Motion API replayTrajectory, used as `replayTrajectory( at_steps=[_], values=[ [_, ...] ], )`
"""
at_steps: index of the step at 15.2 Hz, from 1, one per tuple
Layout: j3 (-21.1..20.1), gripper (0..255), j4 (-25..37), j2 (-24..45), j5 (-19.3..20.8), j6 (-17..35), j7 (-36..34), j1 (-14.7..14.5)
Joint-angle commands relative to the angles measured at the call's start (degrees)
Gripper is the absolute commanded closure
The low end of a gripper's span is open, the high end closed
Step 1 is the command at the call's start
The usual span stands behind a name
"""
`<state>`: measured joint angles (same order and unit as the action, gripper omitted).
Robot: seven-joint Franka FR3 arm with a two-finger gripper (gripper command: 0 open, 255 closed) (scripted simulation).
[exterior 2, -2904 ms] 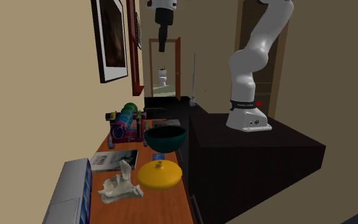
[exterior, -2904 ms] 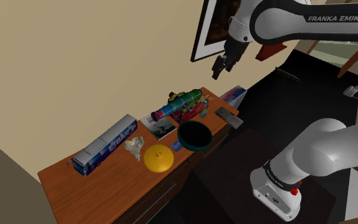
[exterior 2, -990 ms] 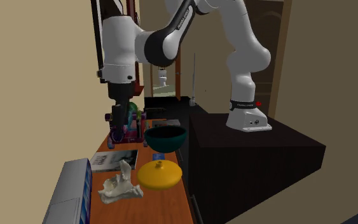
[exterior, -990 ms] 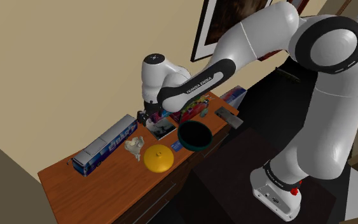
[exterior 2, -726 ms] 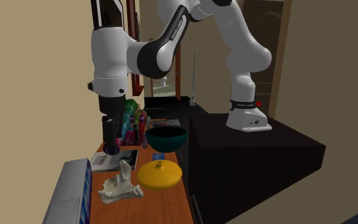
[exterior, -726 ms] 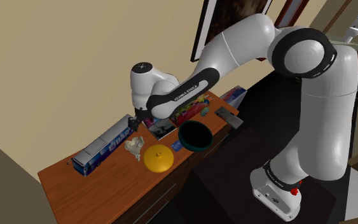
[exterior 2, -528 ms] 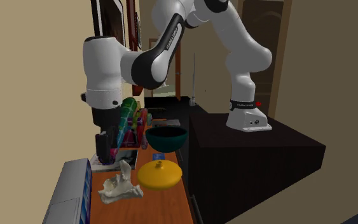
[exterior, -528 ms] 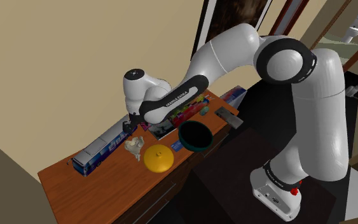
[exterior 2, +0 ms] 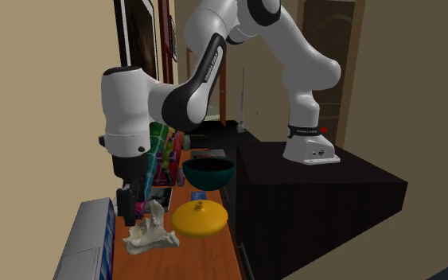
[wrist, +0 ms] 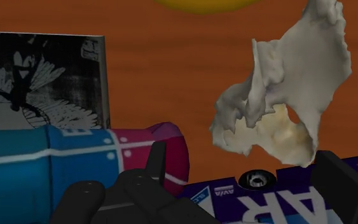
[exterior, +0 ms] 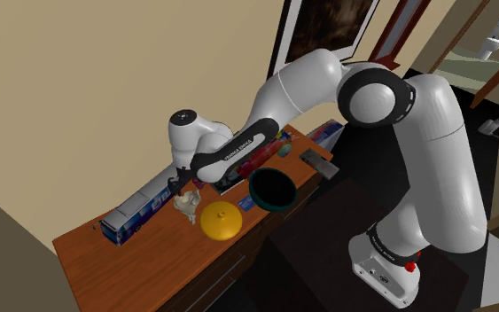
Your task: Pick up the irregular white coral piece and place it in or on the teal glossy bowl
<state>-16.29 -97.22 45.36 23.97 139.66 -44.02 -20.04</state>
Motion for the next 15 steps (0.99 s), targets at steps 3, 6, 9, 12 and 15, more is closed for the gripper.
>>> replayTrajectory(
  at_steps=[3,6,9,12,15],
  values=[
    [0.5,0,-0.1,0.7,0.2,0.3,-0.1,0.1],
    [0.5,0,-0.1,0.7,0.2,0.3,-0.1,0.1],
    [0.5,255,0.1,0.8,0.2,0.2,-0.1,0.1],
    [0.4,255,-0.1,0.6,0.2,0.2,-0.2,0.1],
    [0.4,255,-0.2,0.6,0.2,0.3,-0.2,0.1]
  ],
)
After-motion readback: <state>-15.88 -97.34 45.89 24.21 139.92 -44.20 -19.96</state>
